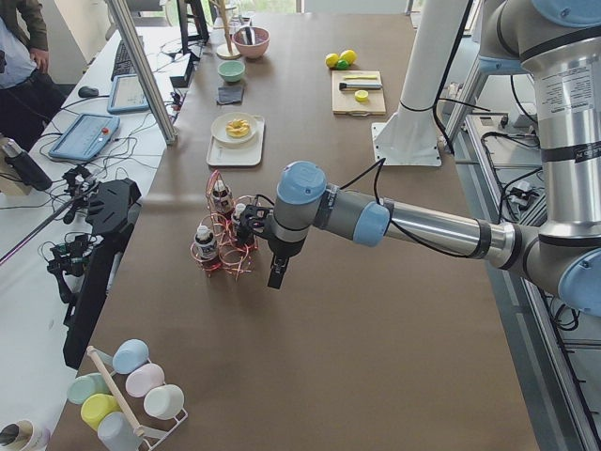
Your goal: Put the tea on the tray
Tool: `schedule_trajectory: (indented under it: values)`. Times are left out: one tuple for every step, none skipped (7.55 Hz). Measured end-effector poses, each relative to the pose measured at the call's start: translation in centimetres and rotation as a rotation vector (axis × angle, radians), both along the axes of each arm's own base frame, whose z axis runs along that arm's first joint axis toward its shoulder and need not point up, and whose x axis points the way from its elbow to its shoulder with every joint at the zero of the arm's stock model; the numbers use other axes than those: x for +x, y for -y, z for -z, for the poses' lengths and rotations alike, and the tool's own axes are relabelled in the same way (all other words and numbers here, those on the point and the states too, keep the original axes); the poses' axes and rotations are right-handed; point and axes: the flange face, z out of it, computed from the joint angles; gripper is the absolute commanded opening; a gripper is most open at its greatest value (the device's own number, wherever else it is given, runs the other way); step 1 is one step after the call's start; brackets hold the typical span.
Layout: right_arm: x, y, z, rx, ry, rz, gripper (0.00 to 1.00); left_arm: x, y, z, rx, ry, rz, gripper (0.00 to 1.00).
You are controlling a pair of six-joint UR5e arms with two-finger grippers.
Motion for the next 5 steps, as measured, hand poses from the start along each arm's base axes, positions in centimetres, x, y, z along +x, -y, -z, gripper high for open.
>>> schedule_trajectory:
  values:
    - [0.0, -0.1, -0.1, -0.004, 0.004, 0.0, 1.0, 0.0, -0.2, -0.1, -0.001, 0.006, 0.001, 0.97]
    - [-0.1, -0.4, -0.3, -0.007, 0.009, 0.0, 1.0, 0.0, -0.4, -0.2, -0.002, 0.01, 0.0, 0.97]
    - [-0.2, -0.7, -0.4, -0.01, 0.019, 0.001, 1.0, 0.1, -0.4, -0.3, -0.005, 0.011, -0.004, 0.96]
    - [-0.2, -1.1, -0.5, -0.013, 0.027, 0.001, 1.0, 0.3, -0.4, -0.4, -0.007, 0.01, -0.008, 0.96]
    - [-0.2, -1.4, -0.6, -0.015, 0.031, 0.001, 1.0, 0.4, -0.4, -0.5, -0.008, 0.007, -0.013, 0.97]
